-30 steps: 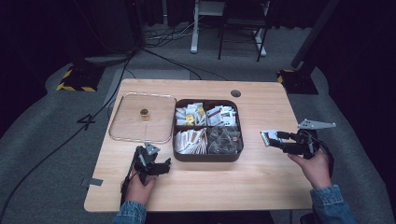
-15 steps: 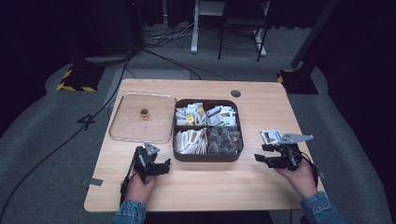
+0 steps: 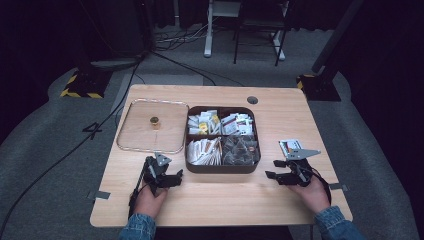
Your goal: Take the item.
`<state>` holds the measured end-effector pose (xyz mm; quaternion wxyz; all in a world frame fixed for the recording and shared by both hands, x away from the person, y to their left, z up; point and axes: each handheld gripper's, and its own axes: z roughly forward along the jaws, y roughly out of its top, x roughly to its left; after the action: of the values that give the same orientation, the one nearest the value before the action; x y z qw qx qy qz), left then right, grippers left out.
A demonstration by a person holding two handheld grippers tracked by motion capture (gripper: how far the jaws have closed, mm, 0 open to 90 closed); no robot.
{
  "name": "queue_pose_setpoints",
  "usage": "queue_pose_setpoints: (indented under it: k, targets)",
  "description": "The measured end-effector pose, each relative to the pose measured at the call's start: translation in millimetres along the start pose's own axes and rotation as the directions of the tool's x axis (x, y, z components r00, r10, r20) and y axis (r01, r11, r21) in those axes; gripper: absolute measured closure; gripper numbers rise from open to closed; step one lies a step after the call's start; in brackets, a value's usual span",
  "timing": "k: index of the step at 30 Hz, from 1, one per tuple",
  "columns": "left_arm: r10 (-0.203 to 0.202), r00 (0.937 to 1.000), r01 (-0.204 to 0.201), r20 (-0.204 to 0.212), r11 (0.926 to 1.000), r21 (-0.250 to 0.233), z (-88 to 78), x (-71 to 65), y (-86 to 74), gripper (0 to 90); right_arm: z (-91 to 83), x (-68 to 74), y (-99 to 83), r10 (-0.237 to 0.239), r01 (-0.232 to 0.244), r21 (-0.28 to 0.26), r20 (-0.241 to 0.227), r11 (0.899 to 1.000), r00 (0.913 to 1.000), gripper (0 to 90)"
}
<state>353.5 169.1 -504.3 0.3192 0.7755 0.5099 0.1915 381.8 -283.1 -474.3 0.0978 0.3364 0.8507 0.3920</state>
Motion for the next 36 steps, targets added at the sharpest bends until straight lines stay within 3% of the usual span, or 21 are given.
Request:
queue_pose_setpoints:
  k: [5,19,22,23,28,36]
  targets:
    - [0.005,1.0,-0.005,0.003,1.0,0.002,0.7,0.4,1.0,13.6,8.0,3.5,-4.2,-0.038,0.037,0.022,0.024,0.999,0.999,36.0]
    - [0.01,1.0,-0.01,0.002,1.0,0.001,2.9,0.3,3.3,13.6,12.8,8.2,-11.7,-0.072,0.069,0.038,0.07,0.997,0.995,30.7]
    - [0.01,0.9999,-0.01,0.003,0.9999,0.002,3.4,0.2,3.8,13.6,14.8,8.9,-14.1,-0.081,0.077,0.046,0.081,0.996,0.9934,27.5]
    - [0.012,0.9999,-0.012,0.001,0.9999,0.002,3.5,0.4,4.1,13.6,17.9,9.1,-16.5,-0.089,0.085,0.052,0.08,0.995,0.9928,21.2]
    - [0.004,1.0,-0.004,0.001,1.0,0.001,3.8,-0.3,4.1,13.6,24.6,8.8,-19.9,-0.083,0.082,0.017,0.059,0.996,0.9948,9.8]
    - [0.004,1.0,-0.004,0.001,1.0,0.002,4.0,-0.4,4.4,13.6,27.4,9.8,-18.1,-0.078,0.076,0.027,0.068,0.997,0.9946,5.6]
